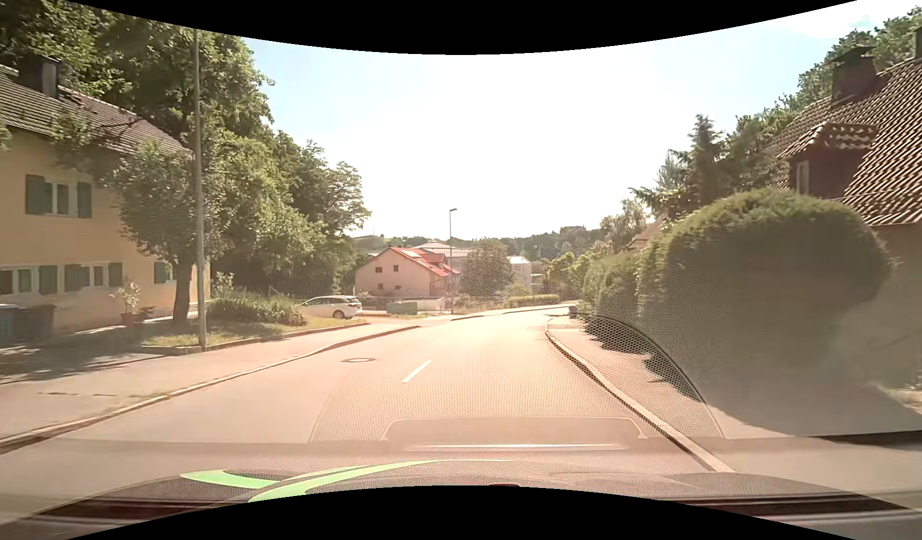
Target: Follow the waypoints while adhering to traffic rules and regulations
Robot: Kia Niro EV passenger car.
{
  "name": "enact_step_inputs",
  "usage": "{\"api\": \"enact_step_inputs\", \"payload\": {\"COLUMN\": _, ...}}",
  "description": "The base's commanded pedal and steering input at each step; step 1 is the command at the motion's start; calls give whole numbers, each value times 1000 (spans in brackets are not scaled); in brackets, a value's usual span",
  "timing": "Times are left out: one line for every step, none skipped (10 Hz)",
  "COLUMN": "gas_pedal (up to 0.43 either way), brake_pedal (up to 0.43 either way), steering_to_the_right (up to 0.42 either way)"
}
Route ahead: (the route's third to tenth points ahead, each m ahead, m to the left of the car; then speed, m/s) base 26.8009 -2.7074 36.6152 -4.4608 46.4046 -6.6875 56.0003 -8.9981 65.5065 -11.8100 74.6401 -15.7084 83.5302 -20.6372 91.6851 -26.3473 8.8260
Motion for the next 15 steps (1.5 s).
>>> {"api": "enact_step_inputs", "payload": {"gas_pedal": 0, "brake_pedal": 134, "steering_to_the_right": 27}}
{"api": "enact_step_inputs", "payload": {"gas_pedal": 0, "brake_pedal": 134, "steering_to_the_right": 27}}
{"api": "enact_step_inputs", "payload": {"gas_pedal": 0, "brake_pedal": 128, "steering_to_the_right": 27}}
{"api": "enact_step_inputs", "payload": {"gas_pedal": 0, "brake_pedal": 116, "steering_to_the_right": 27}}
{"api": "enact_step_inputs", "payload": {"gas_pedal": 0, "brake_pedal": 104, "steering_to_the_right": 28}}
{"api": "enact_step_inputs", "payload": {"gas_pedal": 0, "brake_pedal": 104, "steering_to_the_right": 30}}
{"api": "enact_step_inputs", "payload": {"gas_pedal": 0, "brake_pedal": 104, "steering_to_the_right": 30}}
{"api": "enact_step_inputs", "payload": {"gas_pedal": 0, "brake_pedal": 110, "steering_to_the_right": 30}}
{"api": "enact_step_inputs", "payload": {"gas_pedal": 0, "brake_pedal": 116, "steering_to_the_right": 30}}
{"api": "enact_step_inputs", "payload": {"gas_pedal": 0, "brake_pedal": 116, "steering_to_the_right": 30}}
{"api": "enact_step_inputs", "payload": {"gas_pedal": 0, "brake_pedal": 122, "steering_to_the_right": 32}}
{"api": "enact_step_inputs", "payload": {"gas_pedal": 0, "brake_pedal": 116, "steering_to_the_right": 33}}
{"api": "enact_step_inputs", "payload": {"gas_pedal": 0, "brake_pedal": 122, "steering_to_the_right": 33}}
{"api": "enact_step_inputs", "payload": {"gas_pedal": 0, "brake_pedal": 128, "steering_to_the_right": 33}}
{"api": "enact_step_inputs", "payload": {"gas_pedal": 0, "brake_pedal": 128, "steering_to_the_right": 32}}
